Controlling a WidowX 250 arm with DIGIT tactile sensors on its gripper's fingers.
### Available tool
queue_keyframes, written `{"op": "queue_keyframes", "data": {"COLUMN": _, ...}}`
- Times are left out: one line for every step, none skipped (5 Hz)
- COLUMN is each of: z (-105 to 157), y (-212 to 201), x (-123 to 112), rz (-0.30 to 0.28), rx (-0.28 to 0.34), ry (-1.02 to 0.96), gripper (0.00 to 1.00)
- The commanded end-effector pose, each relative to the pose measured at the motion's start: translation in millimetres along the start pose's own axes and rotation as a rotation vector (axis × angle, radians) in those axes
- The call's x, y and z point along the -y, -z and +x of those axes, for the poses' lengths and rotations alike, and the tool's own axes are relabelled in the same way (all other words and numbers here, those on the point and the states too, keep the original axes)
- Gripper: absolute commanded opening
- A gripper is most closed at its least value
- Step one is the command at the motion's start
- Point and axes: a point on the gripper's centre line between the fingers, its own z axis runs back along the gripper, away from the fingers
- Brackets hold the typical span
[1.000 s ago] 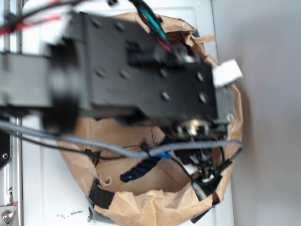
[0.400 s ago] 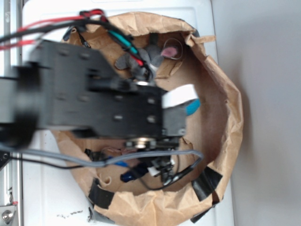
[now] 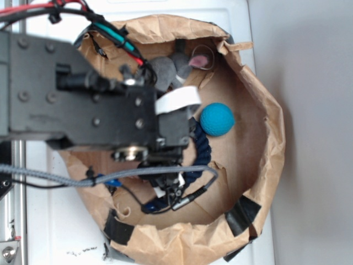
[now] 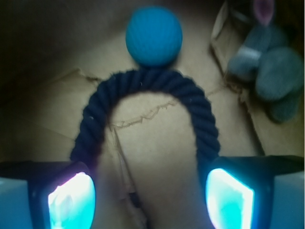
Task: Grab the blue rope.
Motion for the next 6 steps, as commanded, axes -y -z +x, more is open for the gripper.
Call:
{"op": "queue_keyframes", "data": {"z": -7.0, "y": 12.8, "x": 23.6, "rz": 0.004, "rx": 0.01, "ry": 0.025, "gripper": 1.0}}
{"op": "queue_keyframes", "data": {"z": -5.5, "y": 16.0, "x": 39.0, "rz": 0.003, "rx": -0.016, "ry": 0.009, "gripper": 1.0}}
{"op": "queue_keyframes", "data": {"z": -5.6, "y": 23.2, "x": 48.7, "rz": -0.008, "rx": -0.031, "ry": 0.003, "gripper": 1.0}}
{"op": "queue_keyframes", "data": {"z": -3.4, "y": 29.2, "x": 55.3, "rz": -0.028, "rx": -0.042, "ry": 0.005, "gripper": 1.0}}
{"op": "queue_keyframes", "data": {"z": -5.1, "y": 39.3, "x": 58.8, "rz": -0.019, "rx": -0.033, "ry": 0.007, "gripper": 1.0}}
{"op": "queue_keyframes", "data": {"z": -7.4, "y": 56.7, "x": 59.5, "rz": -0.013, "rx": -0.011, "ry": 0.027, "gripper": 1.0}}
